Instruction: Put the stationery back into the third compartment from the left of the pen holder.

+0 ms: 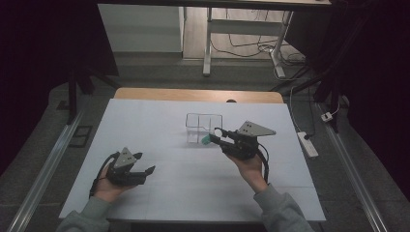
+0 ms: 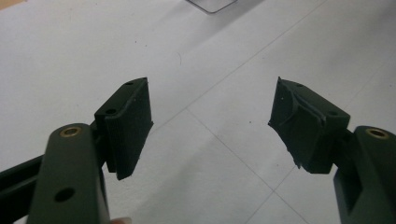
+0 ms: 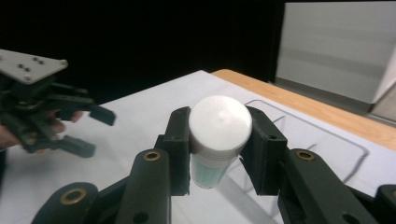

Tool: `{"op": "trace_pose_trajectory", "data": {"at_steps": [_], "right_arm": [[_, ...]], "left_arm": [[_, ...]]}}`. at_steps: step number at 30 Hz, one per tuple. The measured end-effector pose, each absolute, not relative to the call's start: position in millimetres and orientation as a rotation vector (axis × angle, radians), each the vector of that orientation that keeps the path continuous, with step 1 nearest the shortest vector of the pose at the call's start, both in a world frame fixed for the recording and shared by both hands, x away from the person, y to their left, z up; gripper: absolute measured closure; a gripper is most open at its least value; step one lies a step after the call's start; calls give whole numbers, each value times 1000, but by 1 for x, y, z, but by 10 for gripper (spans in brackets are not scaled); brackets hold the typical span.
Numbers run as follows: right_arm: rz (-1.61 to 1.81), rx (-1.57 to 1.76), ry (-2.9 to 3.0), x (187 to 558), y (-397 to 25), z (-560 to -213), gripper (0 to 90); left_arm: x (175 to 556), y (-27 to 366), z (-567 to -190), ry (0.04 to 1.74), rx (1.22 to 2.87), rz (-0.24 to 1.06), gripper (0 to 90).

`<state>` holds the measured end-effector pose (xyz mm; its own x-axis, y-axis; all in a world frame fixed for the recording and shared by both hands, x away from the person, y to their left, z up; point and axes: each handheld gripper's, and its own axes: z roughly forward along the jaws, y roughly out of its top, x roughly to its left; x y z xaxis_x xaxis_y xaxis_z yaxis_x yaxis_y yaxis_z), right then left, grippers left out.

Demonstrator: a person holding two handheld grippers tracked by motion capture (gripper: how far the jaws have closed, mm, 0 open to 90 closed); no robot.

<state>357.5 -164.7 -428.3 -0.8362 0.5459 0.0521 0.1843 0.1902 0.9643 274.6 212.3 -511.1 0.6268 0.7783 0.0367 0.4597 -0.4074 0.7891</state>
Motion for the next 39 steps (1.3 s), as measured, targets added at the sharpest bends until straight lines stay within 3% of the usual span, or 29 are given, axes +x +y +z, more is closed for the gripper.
{"op": "trace_pose_trajectory", "data": {"at_steps": [16,25,39], "right_arm": [[1632,780,1990,397,-172,-405,635],[1573,893,1981,422,-187,-419,635],[1514,857,2066,427,-172,-431,633]], "left_arm": [[276,213,-513,971,2076,516,289],[277,213,-514,974,2088,510,288],[278,213,-516,980,2098,502,285]]}}
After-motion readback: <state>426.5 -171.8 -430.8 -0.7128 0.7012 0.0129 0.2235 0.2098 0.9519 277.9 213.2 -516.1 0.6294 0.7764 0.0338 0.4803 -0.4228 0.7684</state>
